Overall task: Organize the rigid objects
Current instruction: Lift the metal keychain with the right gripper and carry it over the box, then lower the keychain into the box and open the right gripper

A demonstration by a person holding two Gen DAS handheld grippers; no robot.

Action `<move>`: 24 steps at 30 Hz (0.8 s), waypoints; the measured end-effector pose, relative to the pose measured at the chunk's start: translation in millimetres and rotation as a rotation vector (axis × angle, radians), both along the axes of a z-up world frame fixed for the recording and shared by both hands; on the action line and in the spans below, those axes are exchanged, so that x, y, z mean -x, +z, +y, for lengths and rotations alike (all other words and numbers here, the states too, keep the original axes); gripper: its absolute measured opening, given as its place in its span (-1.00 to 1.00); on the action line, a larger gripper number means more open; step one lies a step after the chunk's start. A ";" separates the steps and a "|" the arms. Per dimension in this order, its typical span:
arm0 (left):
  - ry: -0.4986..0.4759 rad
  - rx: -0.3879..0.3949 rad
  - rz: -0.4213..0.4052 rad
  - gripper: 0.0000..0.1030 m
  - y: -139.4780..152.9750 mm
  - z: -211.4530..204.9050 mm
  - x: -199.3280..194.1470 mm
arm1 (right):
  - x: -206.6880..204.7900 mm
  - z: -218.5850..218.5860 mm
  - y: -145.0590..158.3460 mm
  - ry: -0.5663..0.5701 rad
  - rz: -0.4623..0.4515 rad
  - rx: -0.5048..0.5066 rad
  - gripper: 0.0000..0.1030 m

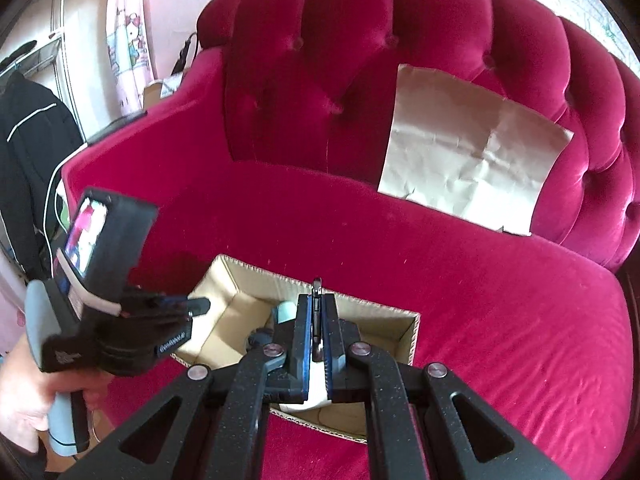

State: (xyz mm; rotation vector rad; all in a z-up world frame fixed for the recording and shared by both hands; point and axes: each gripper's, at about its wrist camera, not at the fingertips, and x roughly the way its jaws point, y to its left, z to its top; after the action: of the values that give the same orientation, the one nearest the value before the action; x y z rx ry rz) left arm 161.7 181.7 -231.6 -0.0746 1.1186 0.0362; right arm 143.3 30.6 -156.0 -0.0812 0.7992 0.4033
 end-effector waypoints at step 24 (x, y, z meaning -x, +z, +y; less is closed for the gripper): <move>0.001 0.003 0.000 -0.93 -0.4 -2.2 -1.6 | -8.2 17.3 -40.4 0.027 0.104 0.047 -0.94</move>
State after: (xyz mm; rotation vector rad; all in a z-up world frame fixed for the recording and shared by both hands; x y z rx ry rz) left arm 163.4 179.5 -232.1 -0.0778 1.1190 0.0352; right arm 151.5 47.9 -196.4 -0.1159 0.9112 0.4167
